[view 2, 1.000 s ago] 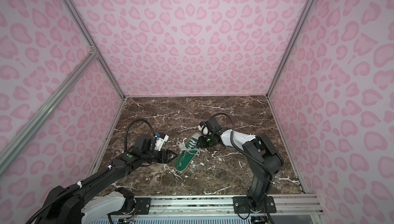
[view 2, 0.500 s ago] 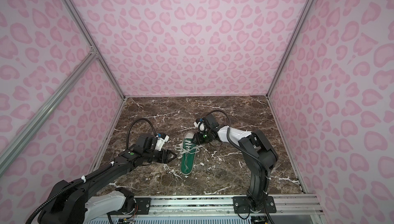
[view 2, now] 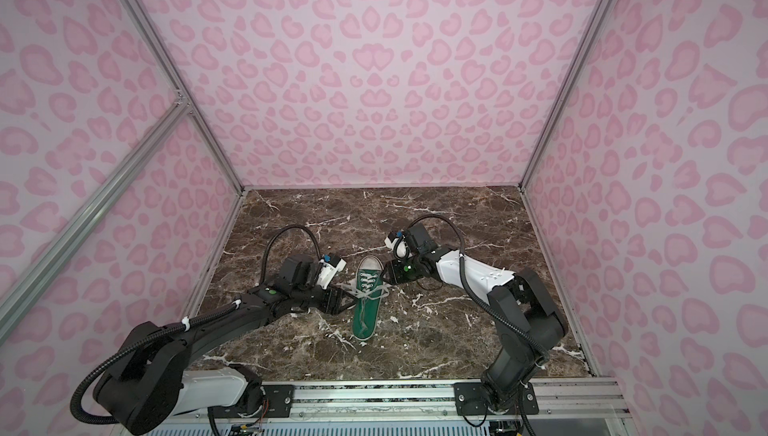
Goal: Tie the shoes
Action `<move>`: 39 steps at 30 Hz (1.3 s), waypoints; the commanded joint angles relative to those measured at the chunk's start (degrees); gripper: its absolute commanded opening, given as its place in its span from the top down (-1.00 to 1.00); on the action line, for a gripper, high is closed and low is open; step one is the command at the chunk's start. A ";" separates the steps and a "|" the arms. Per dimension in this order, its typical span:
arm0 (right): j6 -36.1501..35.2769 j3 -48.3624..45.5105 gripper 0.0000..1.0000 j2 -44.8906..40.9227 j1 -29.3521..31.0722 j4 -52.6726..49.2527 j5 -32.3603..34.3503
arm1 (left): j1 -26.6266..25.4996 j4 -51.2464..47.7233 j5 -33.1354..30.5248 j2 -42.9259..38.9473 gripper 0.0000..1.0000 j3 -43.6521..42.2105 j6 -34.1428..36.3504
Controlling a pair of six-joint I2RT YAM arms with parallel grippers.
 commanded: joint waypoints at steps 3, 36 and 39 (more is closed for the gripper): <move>0.67 -0.50 0.17 -0.79 0.58 0.12 -0.55 | -0.43 2.55 2.57 2.69 -0.26 2.18 2.16; 10.08 -4.28 0.25 -1.09 9.47 8.44 -0.98 | -1.19 2.36 0.68 1.71 0.59 -1.52 0.41; 10.63 -4.09 0.27 -0.13 9.82 9.07 -1.03 | -1.18 1.75 0.38 1.49 0.66 -1.59 0.34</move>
